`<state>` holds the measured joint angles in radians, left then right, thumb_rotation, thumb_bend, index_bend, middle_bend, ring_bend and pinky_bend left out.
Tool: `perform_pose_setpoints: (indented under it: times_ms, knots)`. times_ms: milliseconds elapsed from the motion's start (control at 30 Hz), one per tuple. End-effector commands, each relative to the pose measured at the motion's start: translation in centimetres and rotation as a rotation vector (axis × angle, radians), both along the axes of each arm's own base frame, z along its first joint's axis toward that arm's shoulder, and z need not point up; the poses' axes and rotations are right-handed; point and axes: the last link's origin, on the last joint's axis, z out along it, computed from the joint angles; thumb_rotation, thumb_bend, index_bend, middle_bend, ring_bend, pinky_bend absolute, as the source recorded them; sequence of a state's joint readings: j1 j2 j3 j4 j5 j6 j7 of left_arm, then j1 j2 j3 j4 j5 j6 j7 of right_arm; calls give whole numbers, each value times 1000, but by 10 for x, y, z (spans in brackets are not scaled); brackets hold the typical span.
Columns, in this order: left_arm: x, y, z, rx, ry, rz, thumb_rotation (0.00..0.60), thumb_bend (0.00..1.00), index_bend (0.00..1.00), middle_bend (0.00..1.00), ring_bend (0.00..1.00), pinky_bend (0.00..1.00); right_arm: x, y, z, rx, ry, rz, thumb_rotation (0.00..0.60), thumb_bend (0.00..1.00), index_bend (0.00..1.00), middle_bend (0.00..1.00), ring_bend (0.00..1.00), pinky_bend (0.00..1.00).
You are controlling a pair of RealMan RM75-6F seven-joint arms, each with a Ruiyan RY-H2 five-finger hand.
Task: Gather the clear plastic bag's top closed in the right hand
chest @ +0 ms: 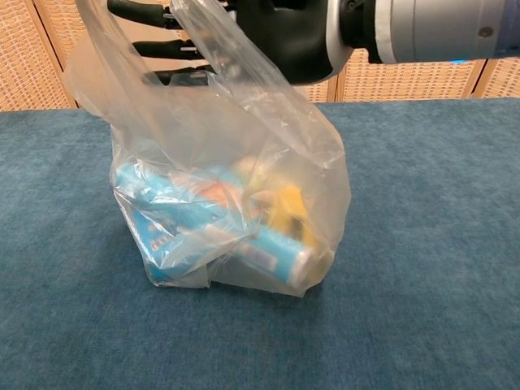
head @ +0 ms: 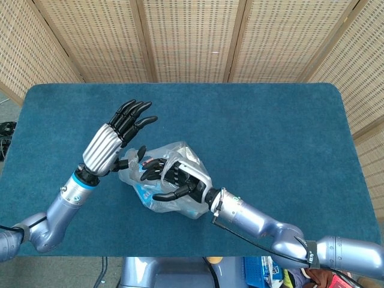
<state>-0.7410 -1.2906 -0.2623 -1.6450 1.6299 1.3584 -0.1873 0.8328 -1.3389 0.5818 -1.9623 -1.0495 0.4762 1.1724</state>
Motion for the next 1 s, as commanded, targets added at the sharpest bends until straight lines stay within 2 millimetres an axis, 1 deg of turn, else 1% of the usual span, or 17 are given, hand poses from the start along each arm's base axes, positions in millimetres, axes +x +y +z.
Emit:
perform_pose_setpoints:
  times_ms: [33,167,467,600,1000]
  knots:
    - [1,1,-3,-15,-10,7,600,547,114,0,0,0,2,0,-2,6,-7,-2,600,168,287,374,187,157]
    - [1,0,-7,-30,-17,13,600,546,115,0,0,0,5,-2,-3,0,-18,-18,600,183,269,348,167,149]
    - [2,-2,-11,-42,-22,10,600,545,114,0,0,0,11,-7,-2,-33,-44,-56,600,203,250,343,160,140]
    - [6,-1,-10,-29,-21,4,600,545,114,0,0,0,15,-4,-2,-9,-53,-65,600,204,248,343,160,140]
    - [14,3,-19,-20,-9,3,600,545,114,0,0,0,18,3,-11,12,-63,-85,600,224,248,343,159,140]
